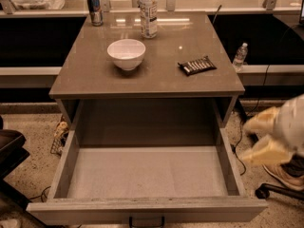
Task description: Close top drawer
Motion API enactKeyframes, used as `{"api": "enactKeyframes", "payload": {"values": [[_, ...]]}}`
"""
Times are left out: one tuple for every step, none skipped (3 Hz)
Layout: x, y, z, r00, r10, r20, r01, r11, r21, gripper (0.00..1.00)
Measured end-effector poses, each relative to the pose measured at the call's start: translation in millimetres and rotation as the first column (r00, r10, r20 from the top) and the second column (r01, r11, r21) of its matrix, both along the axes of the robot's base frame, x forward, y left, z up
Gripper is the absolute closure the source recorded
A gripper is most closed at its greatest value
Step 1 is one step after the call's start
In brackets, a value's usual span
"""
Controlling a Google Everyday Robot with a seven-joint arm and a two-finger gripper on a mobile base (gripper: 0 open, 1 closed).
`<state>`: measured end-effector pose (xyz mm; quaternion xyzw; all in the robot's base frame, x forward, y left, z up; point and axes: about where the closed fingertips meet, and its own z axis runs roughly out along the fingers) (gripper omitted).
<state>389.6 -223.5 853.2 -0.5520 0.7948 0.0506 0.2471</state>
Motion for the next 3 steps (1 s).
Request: {"api": "enactKeyframes", "payload": {"values": [[-25, 2, -67, 1.0000, -0.003, -0.008, 0.004, 0.996, 0.086, 0.69], [-86, -10, -131, 0.9974, 0.023, -0.068, -0.015, 0.993, 0.118, 0.99], [-127, -18, -155, 0.9919, 0.059, -0.112, -0.047, 0.993, 0.110, 1.00]]}}
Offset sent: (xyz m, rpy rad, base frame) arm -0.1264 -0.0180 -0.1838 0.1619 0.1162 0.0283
